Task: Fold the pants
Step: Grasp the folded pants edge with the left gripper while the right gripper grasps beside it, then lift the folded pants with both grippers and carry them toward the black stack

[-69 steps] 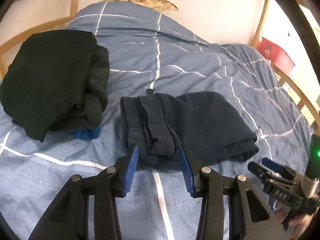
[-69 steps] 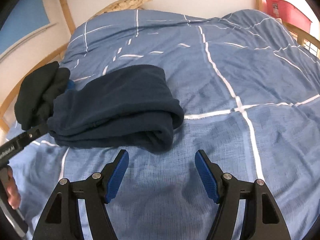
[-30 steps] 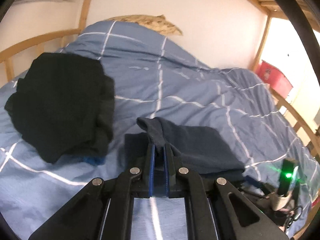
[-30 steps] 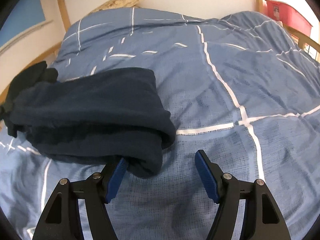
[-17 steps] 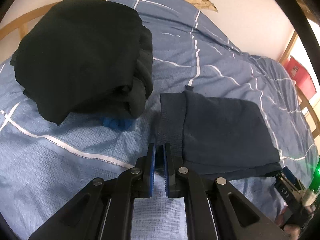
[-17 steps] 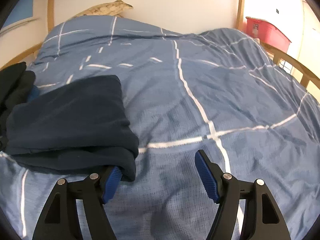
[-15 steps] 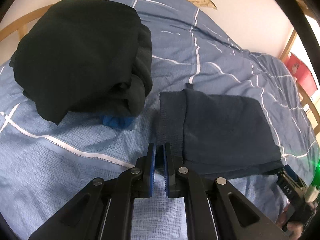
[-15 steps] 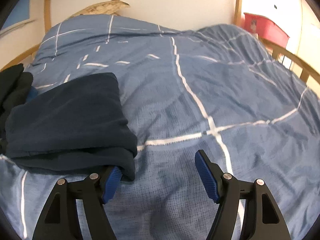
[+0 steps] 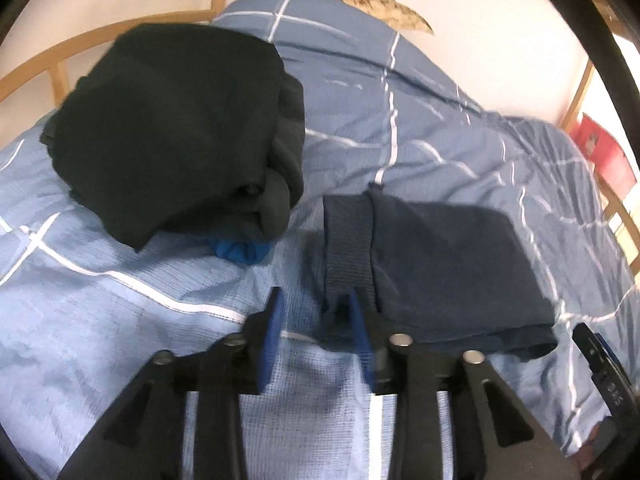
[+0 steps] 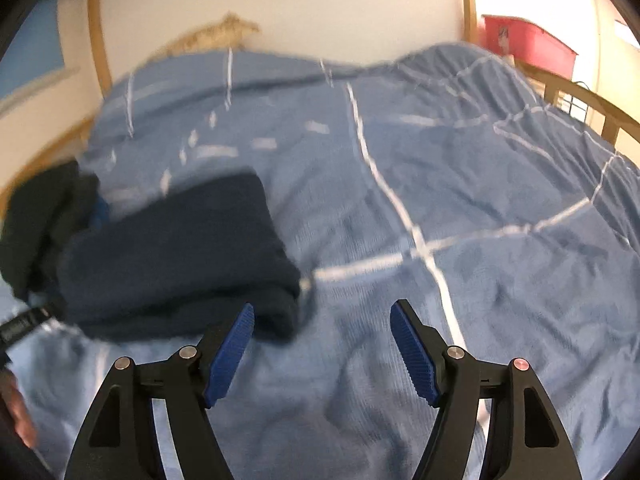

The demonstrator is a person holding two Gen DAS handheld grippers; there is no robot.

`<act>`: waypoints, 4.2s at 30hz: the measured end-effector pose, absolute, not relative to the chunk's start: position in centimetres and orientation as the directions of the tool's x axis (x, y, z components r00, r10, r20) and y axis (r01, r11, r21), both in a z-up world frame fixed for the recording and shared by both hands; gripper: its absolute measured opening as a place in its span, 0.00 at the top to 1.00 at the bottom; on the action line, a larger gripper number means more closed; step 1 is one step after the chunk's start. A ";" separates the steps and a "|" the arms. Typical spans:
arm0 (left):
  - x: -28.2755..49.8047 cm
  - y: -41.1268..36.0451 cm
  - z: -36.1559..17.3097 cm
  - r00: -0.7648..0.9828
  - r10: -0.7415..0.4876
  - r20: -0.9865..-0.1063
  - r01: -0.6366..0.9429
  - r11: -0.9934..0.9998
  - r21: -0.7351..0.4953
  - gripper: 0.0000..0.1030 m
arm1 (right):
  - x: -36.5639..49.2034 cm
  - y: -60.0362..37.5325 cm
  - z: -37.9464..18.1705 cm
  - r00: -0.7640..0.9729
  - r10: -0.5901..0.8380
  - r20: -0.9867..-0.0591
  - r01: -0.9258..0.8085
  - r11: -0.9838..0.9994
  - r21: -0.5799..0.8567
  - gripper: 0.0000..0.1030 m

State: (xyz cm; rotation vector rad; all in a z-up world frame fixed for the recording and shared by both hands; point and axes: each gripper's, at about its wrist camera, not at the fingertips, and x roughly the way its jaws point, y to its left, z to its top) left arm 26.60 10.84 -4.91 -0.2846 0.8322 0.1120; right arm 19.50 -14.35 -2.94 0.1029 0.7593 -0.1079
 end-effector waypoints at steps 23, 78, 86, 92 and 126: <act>29.1 9.8 -8.3 0.647 -0.138 -0.750 -0.112 0.956 -0.272 0.38 | 25.3 -15.6 -8.0 0.688 0.165 -0.707 0.065 0.956 0.286 0.31; 23.1 8.4 -8.2 0.598 -0.307 -0.740 -0.085 0.894 -0.439 0.67 | 18.0 -13.7 -4.8 0.665 0.178 -0.725 0.016 0.968 0.252 0.70; 24.2 8.4 -9.6 0.571 -0.286 -0.770 -0.091 0.910 -0.405 0.44 | 18.2 -14.9 -6.4 0.640 0.178 -0.748 0.055 0.960 0.276 0.53; 26.2 8.3 -11.0 0.542 -0.341 -0.768 -0.102 0.880 -0.463 0.39 | 21.4 -14.7 -6.5 0.616 0.208 -0.760 0.008 0.963 0.270 0.51; 24.0 14.8 5.7 0.762 -0.293 -0.577 0.108 0.937 -0.333 0.72 | 19.3 -7.0 6.3 0.823 0.239 -0.516 -0.175 0.970 0.171 0.73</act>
